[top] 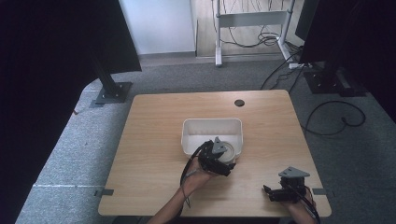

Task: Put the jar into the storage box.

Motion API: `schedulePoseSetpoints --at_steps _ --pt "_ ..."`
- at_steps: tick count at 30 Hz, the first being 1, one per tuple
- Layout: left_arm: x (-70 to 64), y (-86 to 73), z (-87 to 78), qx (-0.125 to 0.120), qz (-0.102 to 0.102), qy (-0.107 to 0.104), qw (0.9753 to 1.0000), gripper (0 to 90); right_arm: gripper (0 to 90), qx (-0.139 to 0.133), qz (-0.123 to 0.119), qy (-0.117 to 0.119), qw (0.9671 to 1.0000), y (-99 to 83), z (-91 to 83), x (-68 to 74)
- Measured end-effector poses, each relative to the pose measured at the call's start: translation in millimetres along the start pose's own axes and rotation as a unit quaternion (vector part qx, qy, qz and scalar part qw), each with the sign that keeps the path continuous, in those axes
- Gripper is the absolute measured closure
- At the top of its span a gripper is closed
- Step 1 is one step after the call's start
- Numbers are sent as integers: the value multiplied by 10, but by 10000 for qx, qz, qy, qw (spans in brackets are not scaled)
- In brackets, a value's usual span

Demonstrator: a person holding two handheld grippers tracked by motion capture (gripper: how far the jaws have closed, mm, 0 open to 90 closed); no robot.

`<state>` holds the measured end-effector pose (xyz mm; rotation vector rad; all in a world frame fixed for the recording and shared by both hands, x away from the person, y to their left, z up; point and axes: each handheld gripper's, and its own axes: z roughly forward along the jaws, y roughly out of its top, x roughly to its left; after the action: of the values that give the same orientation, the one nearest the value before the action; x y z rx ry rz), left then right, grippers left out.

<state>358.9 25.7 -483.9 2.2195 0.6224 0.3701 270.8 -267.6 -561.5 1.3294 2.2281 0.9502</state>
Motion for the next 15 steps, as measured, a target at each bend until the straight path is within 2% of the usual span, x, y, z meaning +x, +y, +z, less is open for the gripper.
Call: schedulePoseSetpoints --at_steps 15 --pt "202 108 57 -122 -235 298 9992 97 0 -1 -2 -1 10000 0 0 0"
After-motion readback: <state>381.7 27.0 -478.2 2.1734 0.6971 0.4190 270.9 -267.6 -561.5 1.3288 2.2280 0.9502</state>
